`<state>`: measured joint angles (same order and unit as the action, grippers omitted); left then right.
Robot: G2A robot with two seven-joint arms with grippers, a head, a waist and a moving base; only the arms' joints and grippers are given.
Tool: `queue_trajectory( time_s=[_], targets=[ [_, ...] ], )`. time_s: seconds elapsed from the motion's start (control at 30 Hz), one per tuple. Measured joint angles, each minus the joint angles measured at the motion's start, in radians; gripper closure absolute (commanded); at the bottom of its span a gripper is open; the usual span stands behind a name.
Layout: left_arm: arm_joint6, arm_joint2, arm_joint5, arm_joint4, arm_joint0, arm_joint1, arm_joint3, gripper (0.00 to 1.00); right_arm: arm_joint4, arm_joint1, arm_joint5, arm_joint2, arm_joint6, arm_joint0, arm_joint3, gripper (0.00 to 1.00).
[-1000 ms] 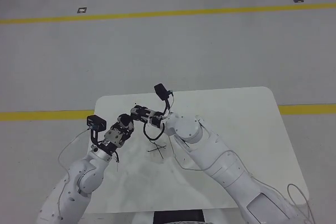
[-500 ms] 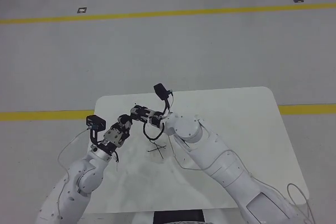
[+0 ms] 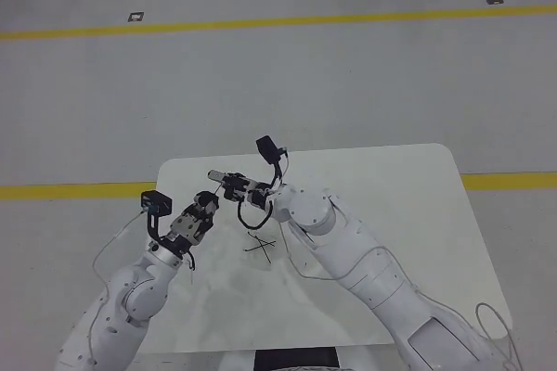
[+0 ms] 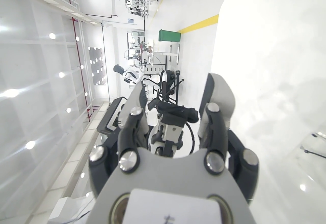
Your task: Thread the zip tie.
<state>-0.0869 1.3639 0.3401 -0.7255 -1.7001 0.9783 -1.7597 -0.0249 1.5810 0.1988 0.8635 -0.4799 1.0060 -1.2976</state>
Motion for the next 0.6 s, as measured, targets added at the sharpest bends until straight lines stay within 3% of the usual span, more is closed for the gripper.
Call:
queue_trajectory(
  time_s=[0.33,0.47,0.6],
  targets=[
    [0.128,0.062,0.000,0.242,-0.035,-0.045,-0.063,1.00,0.008,-0.015,-0.036,0.063,-0.021,0.005,0.026,0.00],
    [0.235,0.093,0.000,0.373,-0.051,-0.071,-0.098,1.00,0.021,-0.022,-0.091,0.073,-0.097,0.005,0.034,0.00],
    [0.255,0.100,0.000,0.372,-0.051,-0.075,-0.105,1.00,0.021,-0.021,-0.086,0.073,-0.085,0.005,0.034,0.00]
  ],
)
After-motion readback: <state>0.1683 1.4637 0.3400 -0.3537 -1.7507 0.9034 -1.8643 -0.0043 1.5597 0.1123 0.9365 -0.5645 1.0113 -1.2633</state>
